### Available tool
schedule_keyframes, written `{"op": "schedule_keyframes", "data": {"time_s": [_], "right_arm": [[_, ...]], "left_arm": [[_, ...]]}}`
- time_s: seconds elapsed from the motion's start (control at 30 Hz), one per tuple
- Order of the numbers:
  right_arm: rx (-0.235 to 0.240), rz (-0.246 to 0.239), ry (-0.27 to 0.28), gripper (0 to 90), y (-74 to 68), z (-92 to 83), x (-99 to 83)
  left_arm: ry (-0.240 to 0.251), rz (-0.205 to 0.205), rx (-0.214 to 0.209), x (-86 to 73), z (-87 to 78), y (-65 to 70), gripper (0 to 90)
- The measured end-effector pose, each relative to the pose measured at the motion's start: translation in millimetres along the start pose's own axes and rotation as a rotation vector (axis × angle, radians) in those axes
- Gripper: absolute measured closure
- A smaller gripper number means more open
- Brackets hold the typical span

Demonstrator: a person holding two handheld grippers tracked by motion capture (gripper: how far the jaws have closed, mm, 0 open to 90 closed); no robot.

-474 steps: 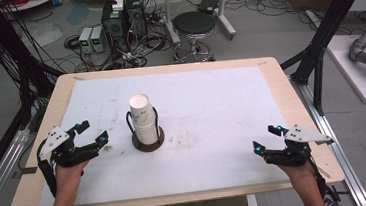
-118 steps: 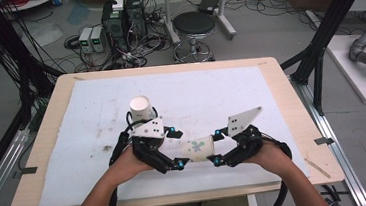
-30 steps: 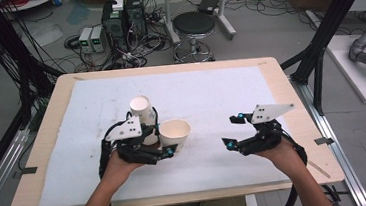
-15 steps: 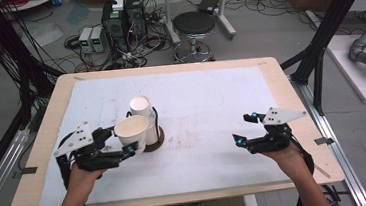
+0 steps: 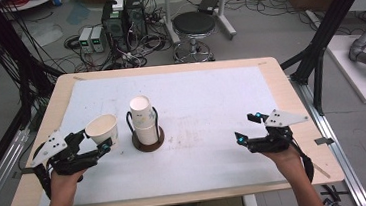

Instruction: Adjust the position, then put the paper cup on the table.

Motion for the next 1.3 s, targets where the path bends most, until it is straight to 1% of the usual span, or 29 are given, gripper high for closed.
{"op": "schedule_keyframes", "data": {"time_s": [0.07, 0.1, 0.17, 0.3, 0.4, 0.47, 0.5, 0.57, 0.63, 0.77, 0.83, 0.9, 0.97, 1.03, 1.1, 1.2, 1.27, 1.3], "right_arm": [[-0.005, -0.014, 0.002, 21.8, -1.2, -1.2, 2.2], [-0.003, -0.014, 0.007, 21.8, -1.5, -1.5, 3.2], [-0.002, -0.018, 0.007, 21.7, -1.1, -2.0, 4.3], [0.001, -0.014, 0.01, 21.8, -1.5, -0.9, 2.4], [0.0, -0.005, 0.001, 21.8, -1.4, 0.2, -0.3], [0.0, -0.005, -0.003, 21.8, -0.9, 0.7, -0.9], [0.005, 0.0, -0.008, 21.8, -1.2, 0.8, -0.8], [0.011, -0.007, -0.014, 21.8, -0.2, 1.1, -0.2], [0.013, -0.006, -0.02, 21.8, 0.7, 1.8, 0.2], [0.015, 0.0, -0.024, 21.8, 3.4, 3.3, -0.9], [0.016, -0.001, -0.029, 21.8, 5.0, 4.2, -1.8], [0.017, 0.004, -0.025, 21.8, 5.3, 4.0, -2.7], [0.019, 0.025, -0.008, 21.8, 5.4, 2.6, -6.0], [0.018, 0.03, -0.004, 21.8, 5.4, 2.3, -7.4], [0.017, 0.043, 0.002, 21.8, 5.5, 2.1, -11.7], [0.018, 0.047, 0.007, 21.8, 5.1, 2.5, -14.1], [0.024, 0.052, 0.024, 22.0, 4.6, 3.3, -17.9], [0.032, 0.067, 0.033, 22.0, 4.6, 4.2, -20.3]], "left_arm": [[0.004, -0.008, 0.001, -1.7, 0.9, -2.1, 35.9], [0.002, -0.006, 0.006, -2.3, 1.1, -3.8, 35.9], [0.008, -0.016, 0.011, -2.9, 1.6, -6.4, 35.7], [0.02, -0.011, 0.029, -2.3, 2.0, -13.4, 35.1], [0.025, -0.014, 0.033, -2.0, 5.2, -22.7, 33.9], [0.026, -0.011, 0.05, -2.2, 9.0, -30.1, 33.8], [0.026, -0.012, 0.054, -2.2, 11.4, -33.9, 33.8], [0.025, -0.019, 0.059, -2.0, 16.4, -40.8, 33.4], [0.037, -0.03, 0.073, -2.4, 22.1, -46.7, 33.1], [0.033, -0.048, 0.1, -4.2, 34.8, -56.5, 32.8], [0.027, -0.064, 0.11, -5.0, 41.5, -60.0, 32.4], [0.004, -0.063, 0.122, -7.0, 49.7, -62.9, 31.9], [-0.015, -0.069, 0.136, -10.1, 56.2, -65.1, 31.6], [-0.046, -0.074, 0.152, -14.7, 62.4, -67.9, 31.4], [-0.073, -0.084, 0.156, -19.3, 67.8, -70.0, 31.2], [-0.113, -0.077, 0.162, -24.4, 74.2, -70.2, 31.2], [-0.139, -0.068, 0.168, -26.8, 77.2, -69.7, 31.3], [-0.152, -0.071, 0.167, -28.1, 78.7, -69.6, 31.4]]}}
Point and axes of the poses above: each handheld gripper's, and its own axes: z roughly forward along the jaws, x roughly out of its top, y roughly to its right, the point moved 1 cm from there along z, roughly forward along the jaws, and after that the axes turned 14 degrees about x, right-handed, at the moved point
